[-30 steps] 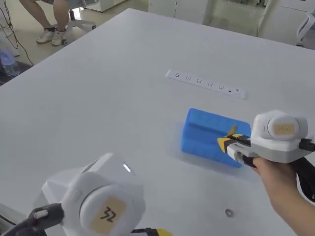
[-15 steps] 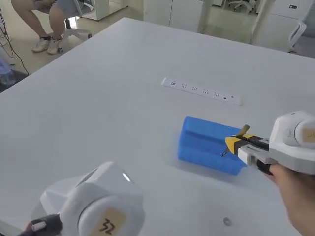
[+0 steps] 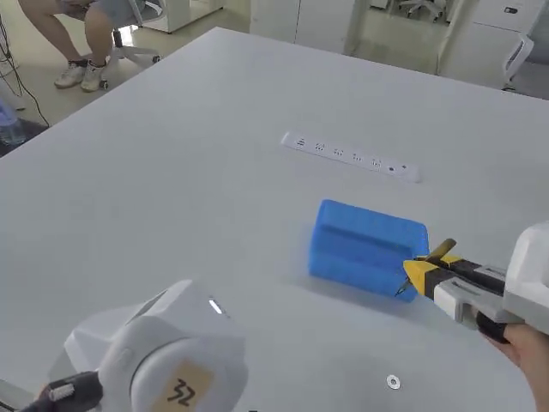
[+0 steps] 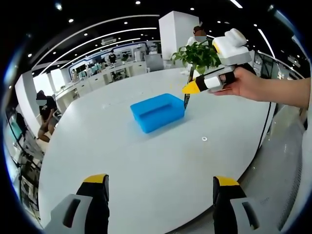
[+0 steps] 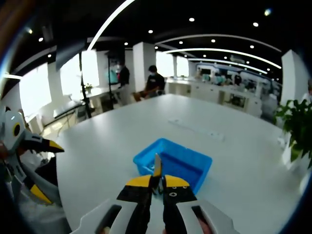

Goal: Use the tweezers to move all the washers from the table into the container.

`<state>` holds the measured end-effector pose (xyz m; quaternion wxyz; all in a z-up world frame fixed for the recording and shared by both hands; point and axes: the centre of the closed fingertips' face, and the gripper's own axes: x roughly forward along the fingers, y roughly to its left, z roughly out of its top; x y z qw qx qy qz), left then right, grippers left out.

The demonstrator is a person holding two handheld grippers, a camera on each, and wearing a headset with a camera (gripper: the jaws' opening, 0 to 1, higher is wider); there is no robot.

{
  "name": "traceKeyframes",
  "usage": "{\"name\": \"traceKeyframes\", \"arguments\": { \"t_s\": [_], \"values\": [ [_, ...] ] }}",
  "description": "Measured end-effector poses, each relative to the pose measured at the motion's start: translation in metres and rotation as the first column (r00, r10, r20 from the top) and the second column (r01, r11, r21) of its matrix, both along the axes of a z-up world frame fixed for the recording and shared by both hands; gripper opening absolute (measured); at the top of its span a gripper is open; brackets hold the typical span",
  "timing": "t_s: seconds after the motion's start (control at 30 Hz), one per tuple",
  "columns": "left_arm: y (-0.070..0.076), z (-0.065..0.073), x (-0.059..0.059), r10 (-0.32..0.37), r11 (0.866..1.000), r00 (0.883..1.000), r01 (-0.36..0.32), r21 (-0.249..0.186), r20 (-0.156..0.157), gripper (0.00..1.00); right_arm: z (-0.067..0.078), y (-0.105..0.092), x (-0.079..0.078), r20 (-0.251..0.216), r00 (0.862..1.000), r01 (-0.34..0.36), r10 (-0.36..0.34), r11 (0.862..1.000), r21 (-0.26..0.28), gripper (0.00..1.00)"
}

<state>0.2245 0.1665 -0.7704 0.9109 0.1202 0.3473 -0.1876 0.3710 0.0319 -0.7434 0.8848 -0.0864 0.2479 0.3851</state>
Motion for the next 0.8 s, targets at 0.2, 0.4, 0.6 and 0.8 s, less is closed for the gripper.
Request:
{"name": "traceKeyframes", "arguments": {
  "t_s": [0.2,0.4,0.6,0.8],
  "values": [
    [-0.001,-0.002,-0.001,0.003,1.000,1.000,-0.003,-0.002,-0.002,0.90,-0.018,-0.011,-0.018,-0.056,0.998,0.004,-0.004,1.000,-0.005,0.04],
    [-0.001,-0.003,-0.003,0.008,1.000,1.000,-0.008,-0.005,-0.006,0.90,-0.031,-0.014,-0.033,-0.101,0.995,-0.011,0.010,1.000,-0.009,0.04],
    [-0.001,-0.003,-0.005,0.009,1.000,1.000,-0.009,-0.005,-0.008,0.90,-0.042,-0.017,-0.044,-0.127,0.992,-0.010,0.008,1.000,-0.016,0.04],
    [-0.001,-0.004,-0.006,0.010,1.000,1.000,-0.010,-0.006,-0.008,0.90,-0.058,-0.021,-0.051,-0.142,0.990,-0.013,0.005,0.998,-0.054,0.04]
  ]
}}
